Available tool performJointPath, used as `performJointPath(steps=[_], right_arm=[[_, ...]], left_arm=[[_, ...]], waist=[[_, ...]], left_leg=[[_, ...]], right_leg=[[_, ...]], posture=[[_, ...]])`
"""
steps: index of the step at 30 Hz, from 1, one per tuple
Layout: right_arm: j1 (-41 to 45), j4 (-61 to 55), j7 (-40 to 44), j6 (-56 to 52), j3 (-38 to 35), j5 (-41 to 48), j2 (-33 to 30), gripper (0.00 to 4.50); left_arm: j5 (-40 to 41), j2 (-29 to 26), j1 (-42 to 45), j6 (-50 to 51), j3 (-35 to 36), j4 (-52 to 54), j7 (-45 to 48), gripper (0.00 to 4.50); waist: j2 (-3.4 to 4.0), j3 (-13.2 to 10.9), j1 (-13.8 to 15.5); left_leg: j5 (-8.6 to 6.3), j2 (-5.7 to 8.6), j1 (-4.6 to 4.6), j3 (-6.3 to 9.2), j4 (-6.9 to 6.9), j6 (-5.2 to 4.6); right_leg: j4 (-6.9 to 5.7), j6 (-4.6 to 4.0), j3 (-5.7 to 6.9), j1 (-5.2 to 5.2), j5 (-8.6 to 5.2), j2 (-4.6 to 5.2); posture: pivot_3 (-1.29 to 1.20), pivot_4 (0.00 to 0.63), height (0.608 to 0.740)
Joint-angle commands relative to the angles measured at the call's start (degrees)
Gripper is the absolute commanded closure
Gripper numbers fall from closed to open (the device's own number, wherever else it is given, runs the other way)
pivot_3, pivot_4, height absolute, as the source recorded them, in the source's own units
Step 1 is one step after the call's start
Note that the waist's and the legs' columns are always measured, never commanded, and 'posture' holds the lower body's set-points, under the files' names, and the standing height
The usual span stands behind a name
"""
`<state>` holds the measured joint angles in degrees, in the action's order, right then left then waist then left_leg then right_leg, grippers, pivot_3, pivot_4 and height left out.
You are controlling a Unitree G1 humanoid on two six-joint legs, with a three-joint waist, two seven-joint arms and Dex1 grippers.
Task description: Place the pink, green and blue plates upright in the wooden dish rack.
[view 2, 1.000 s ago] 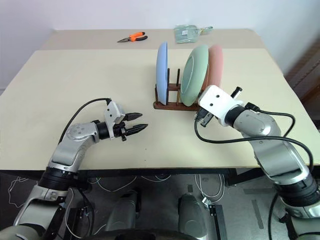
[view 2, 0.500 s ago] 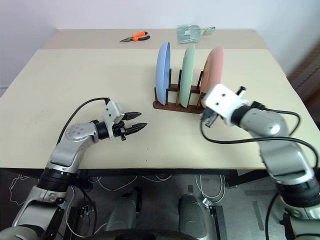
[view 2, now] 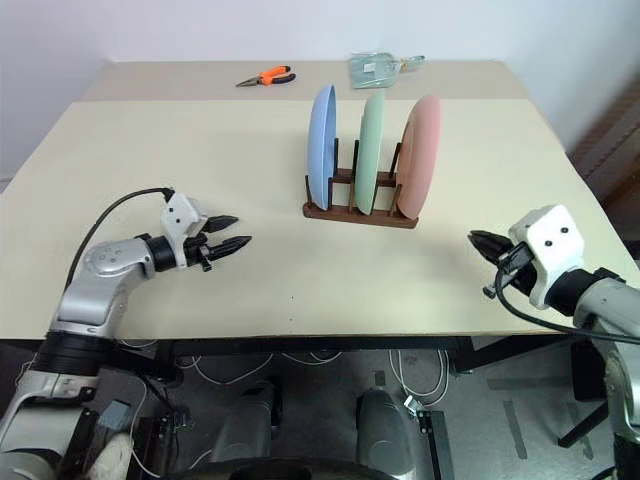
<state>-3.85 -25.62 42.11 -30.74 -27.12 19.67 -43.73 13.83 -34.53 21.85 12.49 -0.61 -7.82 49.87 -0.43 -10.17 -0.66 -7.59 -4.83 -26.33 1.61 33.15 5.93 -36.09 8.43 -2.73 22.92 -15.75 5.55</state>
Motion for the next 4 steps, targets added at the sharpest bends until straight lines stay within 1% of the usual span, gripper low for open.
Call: performJointPath(steps=[1, 4], right_arm=[[2.5, 4.7, -1.6, 5.6, 2.5, -2.7, 0.7, 4.43], [4.9, 9.1, -2.1, 8.4, 4.8, -3.5, 1.4, 4.43]], left_arm=[[0.3, -0.9, -1.7, -1.0, 2.4, 2.2, -0.7, 2.05], [0.5, -0.5, -3.1, -0.5, 2.9, 3.7, -1.8, 2.05]], waist=[[0.00, 0.0, 0.0], [-0.01, 0.0, -0.1]], left_leg=[[0.00, 0.00, 0.00, 0.00, -0.01, 0.00], [0.00, 0.00, 0.01, 0.00, -0.02, 0.00]], right_leg=[[0.00, 0.00, 0.00, 0.00, 0.00, 0.00], [-0.01, 0.01, 0.00, 0.01, 0.00, 0.00]], posture=[[0.00, 0.150, 0.740], [0.00, 0.150, 0.740]])
